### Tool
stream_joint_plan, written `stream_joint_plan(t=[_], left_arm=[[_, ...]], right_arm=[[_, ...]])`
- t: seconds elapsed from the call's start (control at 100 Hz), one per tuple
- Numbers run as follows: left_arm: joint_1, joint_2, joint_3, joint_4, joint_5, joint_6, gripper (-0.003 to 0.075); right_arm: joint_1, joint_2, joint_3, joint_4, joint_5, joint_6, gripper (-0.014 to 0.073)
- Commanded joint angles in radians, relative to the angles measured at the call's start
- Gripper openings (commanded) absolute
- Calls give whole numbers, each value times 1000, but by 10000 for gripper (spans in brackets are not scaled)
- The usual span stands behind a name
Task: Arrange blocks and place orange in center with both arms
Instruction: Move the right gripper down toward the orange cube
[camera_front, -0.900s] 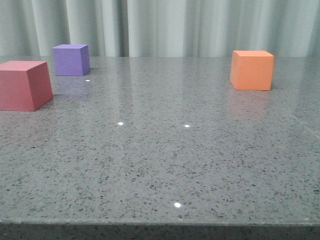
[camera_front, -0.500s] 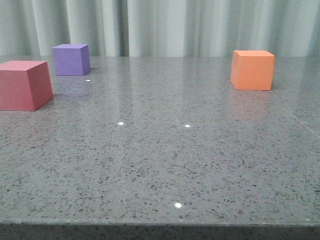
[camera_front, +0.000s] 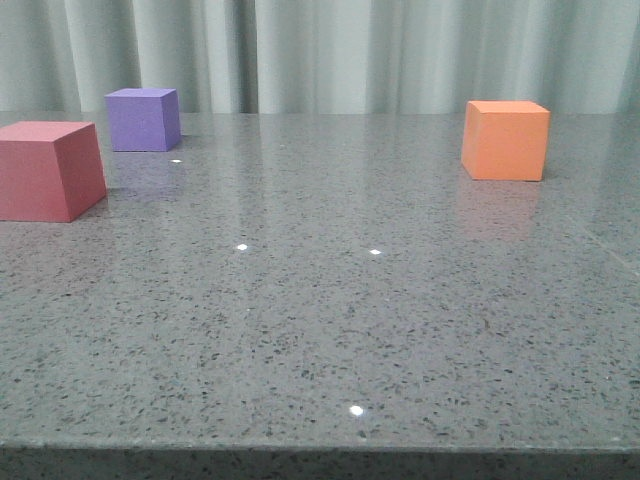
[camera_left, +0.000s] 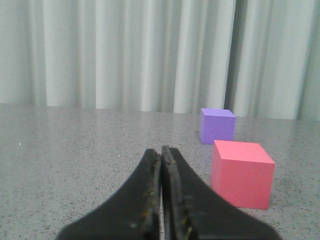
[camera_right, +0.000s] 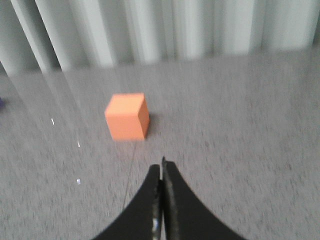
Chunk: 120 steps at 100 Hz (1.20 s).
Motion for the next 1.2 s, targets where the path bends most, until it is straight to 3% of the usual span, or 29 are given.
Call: stream_joint_plan(t=[0.0,0.12,0.33,0.4,0.52,0.64,0.73,0.96,1.19], left_arm=[[2,-34,42,-7,-81,1,-20],[2,-34,42,-7,-81,1,-20],[2,-34,42,-7,-81,1,-20],[2,-34,42,-7,-81,1,-20],[2,-34,42,-7,-81,1,-20],[2,-34,42,-7,-81,1,-20],[2,-34,42,-7,-81,1,-20],[2,-34,42,-7,-81,1,-20],[2,-34,42,-7,-81,1,-20]], right_arm=[[-6,128,-132,-1,85,-11,-110],[-6,260,-224,3,185,-11,-110],[-6,396,-239,3,202,-11,-102],[-6,429,-239,3,210,-11,-57],[-6,464,-239,3,215,-12,141],[-6,474,-238,3,224,-12,465],[-6,474,-238,3,201,-12,630],[4,484,-243,123,113,-12,591],[85,618,-333,130,54,-12,591]])
